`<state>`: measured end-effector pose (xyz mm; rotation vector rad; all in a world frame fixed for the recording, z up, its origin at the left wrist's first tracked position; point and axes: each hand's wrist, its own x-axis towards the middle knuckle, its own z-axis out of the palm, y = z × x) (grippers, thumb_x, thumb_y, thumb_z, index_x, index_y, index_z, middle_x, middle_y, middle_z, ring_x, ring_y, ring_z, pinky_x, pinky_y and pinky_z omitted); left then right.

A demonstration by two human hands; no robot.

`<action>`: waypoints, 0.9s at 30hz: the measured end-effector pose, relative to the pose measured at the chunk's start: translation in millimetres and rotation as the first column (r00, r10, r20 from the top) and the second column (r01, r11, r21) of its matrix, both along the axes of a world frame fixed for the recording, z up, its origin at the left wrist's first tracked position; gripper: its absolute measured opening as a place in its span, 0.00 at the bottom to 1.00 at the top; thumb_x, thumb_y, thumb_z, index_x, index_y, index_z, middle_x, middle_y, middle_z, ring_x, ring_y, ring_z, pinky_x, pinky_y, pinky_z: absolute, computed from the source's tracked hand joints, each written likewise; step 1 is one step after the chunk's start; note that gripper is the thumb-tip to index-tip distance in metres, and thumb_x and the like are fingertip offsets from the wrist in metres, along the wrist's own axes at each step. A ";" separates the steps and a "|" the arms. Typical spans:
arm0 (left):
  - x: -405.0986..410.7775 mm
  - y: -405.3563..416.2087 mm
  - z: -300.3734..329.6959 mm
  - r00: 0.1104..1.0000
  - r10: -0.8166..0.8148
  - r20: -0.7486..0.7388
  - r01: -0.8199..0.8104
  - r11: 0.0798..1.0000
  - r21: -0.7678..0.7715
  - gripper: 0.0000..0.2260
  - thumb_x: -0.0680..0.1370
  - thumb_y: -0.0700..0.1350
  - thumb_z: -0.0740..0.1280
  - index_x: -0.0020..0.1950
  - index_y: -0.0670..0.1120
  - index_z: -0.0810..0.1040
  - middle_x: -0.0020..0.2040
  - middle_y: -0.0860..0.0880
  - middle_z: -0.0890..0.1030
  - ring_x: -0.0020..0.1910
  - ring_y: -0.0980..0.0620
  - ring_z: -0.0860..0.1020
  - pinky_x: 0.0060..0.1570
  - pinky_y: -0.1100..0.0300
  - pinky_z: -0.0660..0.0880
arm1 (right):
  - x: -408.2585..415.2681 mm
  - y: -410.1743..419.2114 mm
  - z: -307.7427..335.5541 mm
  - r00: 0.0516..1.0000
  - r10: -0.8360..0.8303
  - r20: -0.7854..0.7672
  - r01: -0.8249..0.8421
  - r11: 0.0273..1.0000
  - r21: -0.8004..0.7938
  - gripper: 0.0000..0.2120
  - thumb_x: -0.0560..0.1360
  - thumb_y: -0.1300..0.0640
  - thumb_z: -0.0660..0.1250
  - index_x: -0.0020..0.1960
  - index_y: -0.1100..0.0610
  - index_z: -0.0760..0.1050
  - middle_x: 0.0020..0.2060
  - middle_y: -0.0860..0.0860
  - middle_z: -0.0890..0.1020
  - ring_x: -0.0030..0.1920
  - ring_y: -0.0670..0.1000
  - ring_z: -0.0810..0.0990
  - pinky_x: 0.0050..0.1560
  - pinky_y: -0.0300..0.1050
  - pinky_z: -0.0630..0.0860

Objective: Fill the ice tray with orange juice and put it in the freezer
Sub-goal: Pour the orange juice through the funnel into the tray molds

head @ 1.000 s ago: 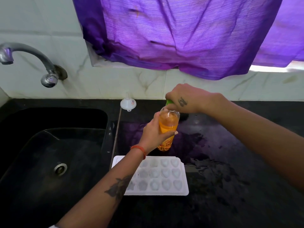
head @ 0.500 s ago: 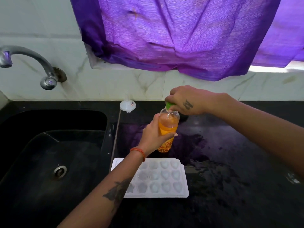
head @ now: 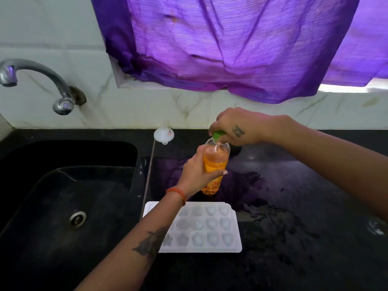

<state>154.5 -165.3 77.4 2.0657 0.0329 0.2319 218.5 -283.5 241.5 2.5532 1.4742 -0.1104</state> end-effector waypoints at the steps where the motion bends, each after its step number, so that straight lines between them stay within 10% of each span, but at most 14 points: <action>1: 0.3 -0.1 0.4 1.000 0.004 0.000 -0.004 1.000 0.003 0.36 0.67 0.55 0.76 0.69 0.52 0.62 0.60 0.51 0.77 0.57 0.52 0.77 0.50 0.62 0.72 | 0.4 -2.7 1.1 0.999 0.029 -0.026 -0.028 0.999 0.033 0.18 0.76 0.51 0.63 0.64 0.55 0.73 0.54 0.55 0.79 0.54 0.55 0.77 0.54 0.47 0.74; 7: 1.8 1.0 2.0 1.000 -0.010 -0.013 0.011 1.000 0.011 0.36 0.67 0.54 0.76 0.70 0.51 0.61 0.62 0.50 0.76 0.58 0.51 0.76 0.53 0.59 0.74 | 4.4 0.3 -4.5 0.991 -0.104 0.080 0.104 0.995 0.005 0.22 0.76 0.42 0.59 0.49 0.62 0.76 0.44 0.58 0.80 0.40 0.54 0.77 0.42 0.46 0.74; 13: 1.9 1.8 2.2 1.000 -0.012 -0.016 0.012 1.000 0.003 0.36 0.67 0.54 0.76 0.70 0.52 0.62 0.61 0.50 0.77 0.58 0.51 0.77 0.54 0.58 0.75 | 8.3 -7.3 4.1 0.993 0.118 -0.005 -0.118 0.992 0.043 0.18 0.74 0.56 0.66 0.64 0.52 0.74 0.52 0.53 0.79 0.52 0.53 0.77 0.53 0.46 0.73; 18: 2.9 1.1 2.9 0.999 -0.021 -0.027 0.022 1.000 0.009 0.36 0.67 0.55 0.76 0.69 0.52 0.62 0.62 0.50 0.77 0.58 0.51 0.76 0.55 0.55 0.76 | 10.0 -4.2 0.9 0.993 -0.116 -0.027 0.116 0.993 0.027 0.28 0.74 0.38 0.61 0.65 0.58 0.70 0.51 0.57 0.79 0.49 0.56 0.77 0.52 0.49 0.75; 27: 8.6 3.7 5.4 0.997 -0.057 -0.046 0.054 0.997 -0.058 0.35 0.65 0.52 0.78 0.67 0.52 0.66 0.59 0.50 0.79 0.57 0.50 0.78 0.57 0.47 0.77 | 5.4 -19.6 20.8 0.993 0.107 -0.040 -0.097 0.974 0.202 0.14 0.71 0.63 0.69 0.55 0.52 0.79 0.49 0.50 0.83 0.47 0.50 0.80 0.50 0.46 0.76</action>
